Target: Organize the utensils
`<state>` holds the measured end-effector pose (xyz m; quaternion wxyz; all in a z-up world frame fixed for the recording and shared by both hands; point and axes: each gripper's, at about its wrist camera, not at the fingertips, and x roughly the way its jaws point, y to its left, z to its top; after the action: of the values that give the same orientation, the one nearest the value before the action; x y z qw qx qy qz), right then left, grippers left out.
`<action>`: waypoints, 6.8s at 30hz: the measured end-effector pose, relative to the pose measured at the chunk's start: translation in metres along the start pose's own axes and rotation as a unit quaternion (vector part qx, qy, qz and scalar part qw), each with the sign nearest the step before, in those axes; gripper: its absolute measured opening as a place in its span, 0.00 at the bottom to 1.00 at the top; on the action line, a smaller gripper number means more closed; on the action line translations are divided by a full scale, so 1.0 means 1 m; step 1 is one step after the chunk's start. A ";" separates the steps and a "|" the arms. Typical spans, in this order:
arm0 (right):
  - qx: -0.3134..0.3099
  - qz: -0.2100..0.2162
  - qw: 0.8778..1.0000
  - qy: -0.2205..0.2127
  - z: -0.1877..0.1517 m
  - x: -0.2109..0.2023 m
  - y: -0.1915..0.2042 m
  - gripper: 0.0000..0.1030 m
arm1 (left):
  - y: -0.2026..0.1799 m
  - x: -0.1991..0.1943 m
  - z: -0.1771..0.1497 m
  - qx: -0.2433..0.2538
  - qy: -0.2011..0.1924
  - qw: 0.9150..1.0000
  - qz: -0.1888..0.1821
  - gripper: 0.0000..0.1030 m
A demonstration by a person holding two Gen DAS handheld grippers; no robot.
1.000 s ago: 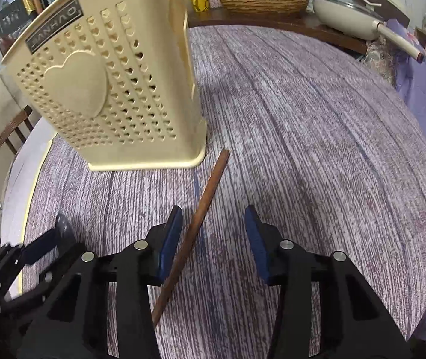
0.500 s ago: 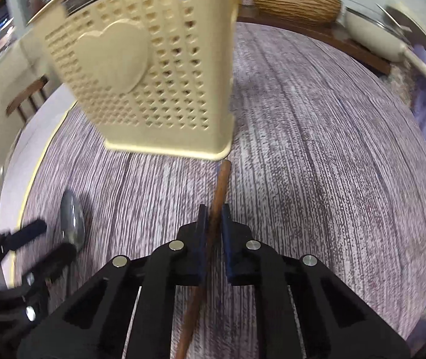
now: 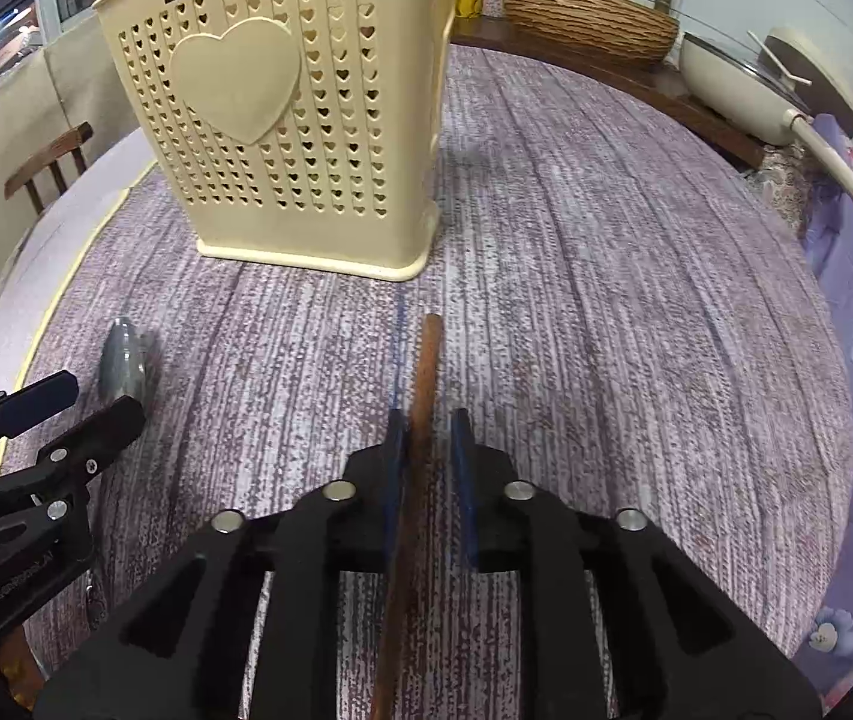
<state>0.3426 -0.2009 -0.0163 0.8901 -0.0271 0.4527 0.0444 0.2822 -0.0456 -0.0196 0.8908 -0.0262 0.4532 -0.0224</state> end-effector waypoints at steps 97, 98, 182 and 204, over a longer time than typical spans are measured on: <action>0.046 0.132 0.945 -0.295 0.159 -0.267 -0.054 0.08 | -0.011 -0.185 0.186 -0.012 -0.287 0.950 -0.123 0.36; 0.046 0.122 0.943 -0.306 0.165 -0.270 -0.053 0.08 | -0.014 -0.184 0.189 -0.011 -0.292 0.949 -0.121 0.36; -0.026 -0.018 0.921 -0.387 -0.271 -0.218 0.049 0.94 | 0.047 -0.182 -0.214 -0.030 -0.383 0.923 -0.034 0.95; -0.008 -0.023 0.916 -0.400 -0.285 -0.232 0.042 0.94 | 0.038 -0.188 -0.235 -0.032 -0.397 0.917 -0.024 0.95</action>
<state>-0.0269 -0.1970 0.0034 0.9974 -0.0246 0.0582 0.0344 -0.0178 -0.0023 -0.0080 0.9953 -0.0726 0.0615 -0.0169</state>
